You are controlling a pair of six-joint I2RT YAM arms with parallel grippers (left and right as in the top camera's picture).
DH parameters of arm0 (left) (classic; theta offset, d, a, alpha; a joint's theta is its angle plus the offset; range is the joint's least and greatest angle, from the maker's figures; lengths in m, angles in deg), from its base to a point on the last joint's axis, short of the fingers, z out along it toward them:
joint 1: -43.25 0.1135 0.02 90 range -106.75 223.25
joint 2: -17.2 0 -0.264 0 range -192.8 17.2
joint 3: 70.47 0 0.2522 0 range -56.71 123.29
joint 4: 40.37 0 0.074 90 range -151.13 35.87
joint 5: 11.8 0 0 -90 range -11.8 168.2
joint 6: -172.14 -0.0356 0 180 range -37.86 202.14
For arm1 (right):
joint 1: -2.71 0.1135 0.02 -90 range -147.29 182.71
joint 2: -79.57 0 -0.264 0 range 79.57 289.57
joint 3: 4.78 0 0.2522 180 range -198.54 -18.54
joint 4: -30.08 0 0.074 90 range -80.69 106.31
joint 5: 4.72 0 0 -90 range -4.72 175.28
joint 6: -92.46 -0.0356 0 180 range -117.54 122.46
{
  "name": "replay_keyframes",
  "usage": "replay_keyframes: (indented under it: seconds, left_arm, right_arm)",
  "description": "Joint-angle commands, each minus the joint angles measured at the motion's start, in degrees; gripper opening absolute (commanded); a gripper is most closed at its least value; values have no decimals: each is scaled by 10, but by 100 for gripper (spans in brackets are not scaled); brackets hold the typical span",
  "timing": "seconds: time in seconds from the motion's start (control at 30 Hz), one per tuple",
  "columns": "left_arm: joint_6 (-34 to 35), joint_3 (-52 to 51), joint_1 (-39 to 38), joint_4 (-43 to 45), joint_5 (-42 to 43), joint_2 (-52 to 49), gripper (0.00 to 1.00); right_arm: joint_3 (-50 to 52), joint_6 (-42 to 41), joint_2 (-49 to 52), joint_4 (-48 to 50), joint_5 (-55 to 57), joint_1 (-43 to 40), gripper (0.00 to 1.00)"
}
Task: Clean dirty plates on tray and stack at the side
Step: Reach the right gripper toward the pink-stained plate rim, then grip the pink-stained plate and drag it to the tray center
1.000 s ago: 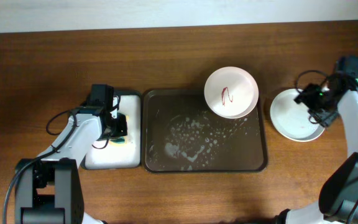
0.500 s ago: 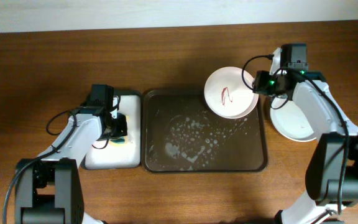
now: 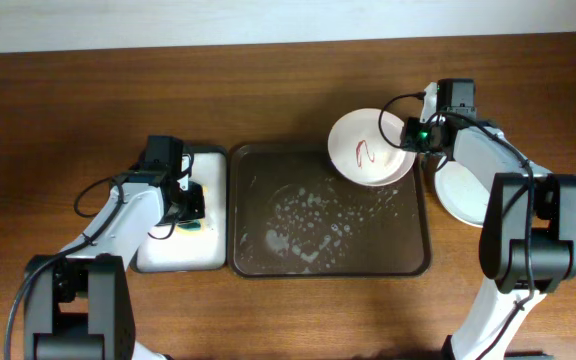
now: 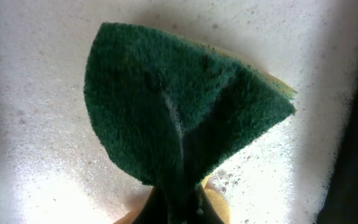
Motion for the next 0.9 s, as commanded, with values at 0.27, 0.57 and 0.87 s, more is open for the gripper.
replay_keyframes:
  seconds: [0.27,0.57,0.87]
  left_arm:
    - [-9,-2,1,2,5,-4,0]
    - [-9,-2,1,6,9,-4,0]
    - [-9,21,-4,5,137,114,0]
  right_arm:
    - [1,1,-66,-155,-75,12,4]
    - [5,-1,-70,-264,-86,144,4]
    - [5,-19,-70,-261,-56,212,4]
